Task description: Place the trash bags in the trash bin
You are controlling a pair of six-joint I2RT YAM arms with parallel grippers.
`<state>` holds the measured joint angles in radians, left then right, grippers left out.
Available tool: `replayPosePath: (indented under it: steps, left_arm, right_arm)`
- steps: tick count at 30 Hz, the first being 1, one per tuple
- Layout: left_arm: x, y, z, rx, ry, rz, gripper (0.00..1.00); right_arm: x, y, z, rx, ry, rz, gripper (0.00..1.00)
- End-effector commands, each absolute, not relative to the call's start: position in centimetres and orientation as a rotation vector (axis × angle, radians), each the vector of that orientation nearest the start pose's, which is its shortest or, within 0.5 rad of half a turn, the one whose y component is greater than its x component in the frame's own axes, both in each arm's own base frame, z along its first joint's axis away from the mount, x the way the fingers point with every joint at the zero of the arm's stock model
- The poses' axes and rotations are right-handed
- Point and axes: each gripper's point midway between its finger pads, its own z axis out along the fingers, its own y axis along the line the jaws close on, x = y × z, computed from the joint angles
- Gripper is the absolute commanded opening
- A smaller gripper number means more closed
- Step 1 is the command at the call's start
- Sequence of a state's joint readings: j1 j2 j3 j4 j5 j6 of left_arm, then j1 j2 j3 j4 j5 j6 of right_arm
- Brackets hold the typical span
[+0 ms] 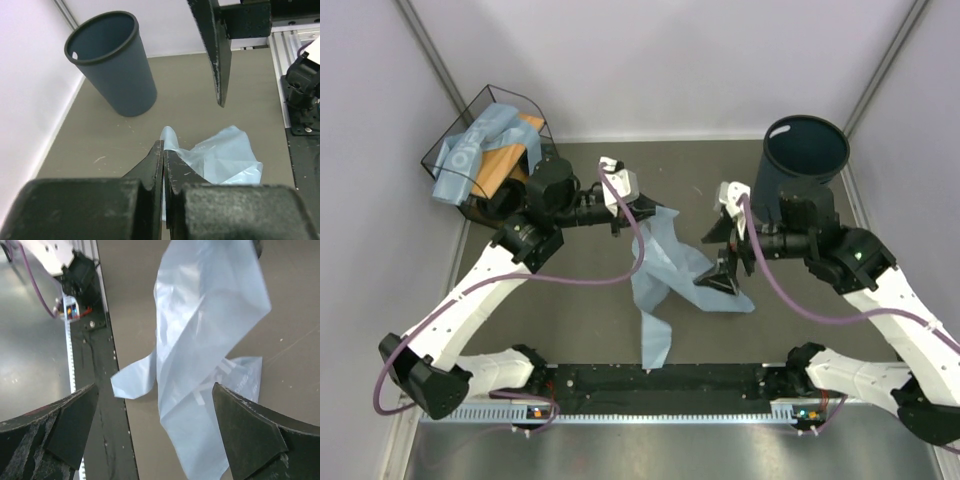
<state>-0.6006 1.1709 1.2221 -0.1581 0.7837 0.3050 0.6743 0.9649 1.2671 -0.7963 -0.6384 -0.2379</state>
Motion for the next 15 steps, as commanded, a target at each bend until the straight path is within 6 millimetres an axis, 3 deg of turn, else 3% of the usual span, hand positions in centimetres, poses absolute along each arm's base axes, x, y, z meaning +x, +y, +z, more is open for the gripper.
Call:
replayPosePath:
  steps: [1,2,5,10,15]
  left_arm:
    - [23.5,-30.5,37.4,1.313,1.163,-0.794,0.0]
    - [23.7,-30.6,37.3,1.318,1.162,-0.77,0.0]
    - [23.4,-31.1,37.4,1.32,1.164,-0.736,0.0]
    - [23.9,-31.7,37.0,1.277,1.222,-0.664,0.0]
    - [24.9,-31.4,37.1,1.168,1.298,-0.612,0.0]
  right_arm:
    - [14.8,25.4,37.1,-1.159,1.634,1.014,0.99]
    - [14.8,25.6,38.2,-1.127,1.642,1.045,0.99]
    - [16.0,26.8,38.5,-1.013,1.741,1.112,0.99]
    - [18.4,28.1,37.7,-0.842,1.871,1.133,0.98]
    - [19.4,28.9,37.5,-0.686,1.952,1.189,0.98]
